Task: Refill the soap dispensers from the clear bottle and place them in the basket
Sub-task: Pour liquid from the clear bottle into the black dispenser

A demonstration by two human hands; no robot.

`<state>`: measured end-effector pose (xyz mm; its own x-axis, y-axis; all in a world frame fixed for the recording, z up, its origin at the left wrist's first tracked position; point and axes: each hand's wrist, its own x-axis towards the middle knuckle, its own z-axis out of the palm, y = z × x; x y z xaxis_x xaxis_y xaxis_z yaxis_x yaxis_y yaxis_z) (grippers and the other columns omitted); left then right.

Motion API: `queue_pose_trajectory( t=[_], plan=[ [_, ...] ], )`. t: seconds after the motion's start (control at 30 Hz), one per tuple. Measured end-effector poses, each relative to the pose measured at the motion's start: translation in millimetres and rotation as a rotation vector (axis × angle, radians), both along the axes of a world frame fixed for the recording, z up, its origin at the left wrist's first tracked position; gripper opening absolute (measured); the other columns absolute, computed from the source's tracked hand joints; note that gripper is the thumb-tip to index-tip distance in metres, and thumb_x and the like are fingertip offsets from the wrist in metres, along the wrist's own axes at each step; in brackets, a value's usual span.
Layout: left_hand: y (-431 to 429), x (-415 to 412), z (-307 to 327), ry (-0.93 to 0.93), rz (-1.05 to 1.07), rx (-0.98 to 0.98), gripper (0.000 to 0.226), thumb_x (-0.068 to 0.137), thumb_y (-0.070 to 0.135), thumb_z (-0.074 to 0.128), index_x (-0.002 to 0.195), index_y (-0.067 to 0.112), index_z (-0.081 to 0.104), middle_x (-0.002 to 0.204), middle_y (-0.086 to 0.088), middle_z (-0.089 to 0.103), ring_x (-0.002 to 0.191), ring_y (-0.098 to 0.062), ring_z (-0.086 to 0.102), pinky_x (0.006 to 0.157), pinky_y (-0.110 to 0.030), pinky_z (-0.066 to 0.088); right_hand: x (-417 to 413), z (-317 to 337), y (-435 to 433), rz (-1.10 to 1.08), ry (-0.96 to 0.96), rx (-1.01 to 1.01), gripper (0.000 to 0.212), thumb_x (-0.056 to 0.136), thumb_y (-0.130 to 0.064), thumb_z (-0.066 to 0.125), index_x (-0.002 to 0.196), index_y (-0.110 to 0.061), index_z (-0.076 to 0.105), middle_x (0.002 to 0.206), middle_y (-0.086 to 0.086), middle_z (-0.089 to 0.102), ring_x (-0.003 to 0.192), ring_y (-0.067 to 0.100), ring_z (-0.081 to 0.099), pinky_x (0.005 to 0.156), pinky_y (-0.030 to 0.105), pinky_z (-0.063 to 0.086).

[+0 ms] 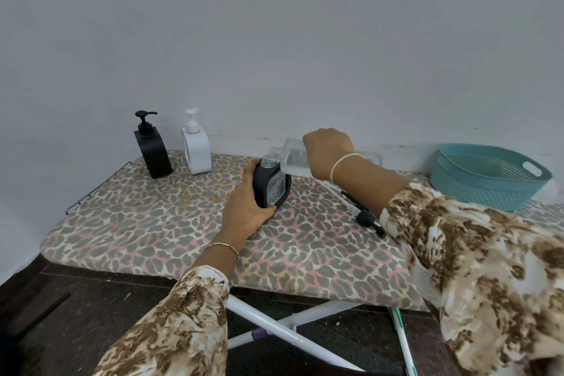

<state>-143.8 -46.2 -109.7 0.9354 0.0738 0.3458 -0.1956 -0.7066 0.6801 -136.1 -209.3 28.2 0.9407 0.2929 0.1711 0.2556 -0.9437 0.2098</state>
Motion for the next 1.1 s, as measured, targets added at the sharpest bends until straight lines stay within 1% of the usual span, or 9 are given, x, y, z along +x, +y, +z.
queue_pose_trajectory(
  t=[0.07,0.2,0.27,0.33,0.5,0.73,0.83,1.1],
  plan=[
    [0.7,0.0,-0.6,-0.002,0.002,0.003,0.108,0.066,0.016,0.085,0.145,0.041,0.015,0.126,-0.002,0.06,0.1,-0.025,0.064,0.078,-0.032,0.054,0.0,-0.1,-0.7,0.005,-0.002,0.001,0.022,0.083,0.002,0.051,0.1,-0.01,0.056,0.067,0.0,0.039,0.076,0.022,0.049,0.062,0.029,0.04],
    [0.4,0.7,-0.6,0.006,0.008,0.013,0.108,0.066,0.017,0.086,0.145,0.04,0.015,0.125,-0.003,0.061,0.101,-0.026,0.065,0.081,-0.037,0.056,-0.7,-0.1,-1.2,0.003,0.003,0.009,0.017,0.083,0.002,0.051,0.092,-0.012,0.05,0.067,0.0,0.039,0.075,0.023,0.049,0.062,0.029,0.04],
    [0.5,0.7,-0.7,0.002,0.008,0.019,0.108,0.066,0.017,0.086,0.145,0.039,0.015,0.126,-0.003,0.061,0.102,-0.026,0.065,0.082,-0.037,0.056,-1.0,-0.3,-1.2,0.0,0.008,0.016,0.016,0.083,0.002,0.051,0.091,-0.011,0.048,0.067,0.0,0.039,0.075,0.022,0.049,0.061,0.029,0.04],
    [0.4,0.3,-0.4,-0.002,0.003,0.017,0.108,0.066,0.017,0.085,0.145,0.039,0.016,0.127,-0.002,0.06,0.103,-0.026,0.064,0.082,-0.036,0.055,-1.4,-0.2,-1.6,-0.002,0.014,0.021,0.015,0.083,0.001,0.051,0.091,-0.011,0.049,0.067,0.0,0.039,0.075,0.022,0.049,0.061,0.029,0.04],
    [-0.4,-0.2,0.7,-0.002,0.002,0.02,0.107,0.066,0.017,0.085,0.145,0.039,0.016,0.128,-0.002,0.059,0.103,-0.026,0.064,0.082,-0.036,0.055,-2.0,0.5,-1.3,-0.005,0.009,0.019,0.021,0.083,0.001,0.051,0.101,-0.01,0.057,0.067,0.0,0.039,0.075,0.022,0.05,0.062,0.028,0.04],
    [0.7,0.2,-0.1,0.006,0.006,0.022,0.107,0.067,0.017,0.085,0.145,0.039,0.015,0.127,-0.003,0.06,0.1,-0.026,0.065,0.08,-0.035,0.055,-1.6,0.9,-0.5,-0.001,0.005,0.013,0.024,0.084,0.001,0.05,0.104,-0.009,0.058,0.067,0.0,0.04,0.075,0.022,0.05,0.062,0.029,0.04],
    [0.0,0.0,0.0,0.003,0.004,0.018,0.107,0.067,0.017,0.085,0.145,0.038,0.016,0.129,-0.002,0.059,0.104,-0.026,0.064,0.083,-0.034,0.054,-1.2,0.9,-0.4,-0.001,0.003,0.009,0.024,0.083,0.001,0.05,0.104,-0.009,0.058,0.068,0.0,0.04,0.075,0.022,0.05,0.062,0.029,0.04],
    [0.1,0.1,0.0,0.01,0.0,0.017,0.108,0.067,0.017,0.085,0.144,0.042,0.014,0.128,-0.002,0.059,0.103,-0.026,0.064,0.082,-0.036,0.055,0.6,0.1,-0.5,0.0,0.001,0.0,0.019,0.083,0.002,0.051,0.096,-0.011,0.054,0.067,0.0,0.041,0.074,0.022,0.05,0.061,0.028,0.04]
  ],
)
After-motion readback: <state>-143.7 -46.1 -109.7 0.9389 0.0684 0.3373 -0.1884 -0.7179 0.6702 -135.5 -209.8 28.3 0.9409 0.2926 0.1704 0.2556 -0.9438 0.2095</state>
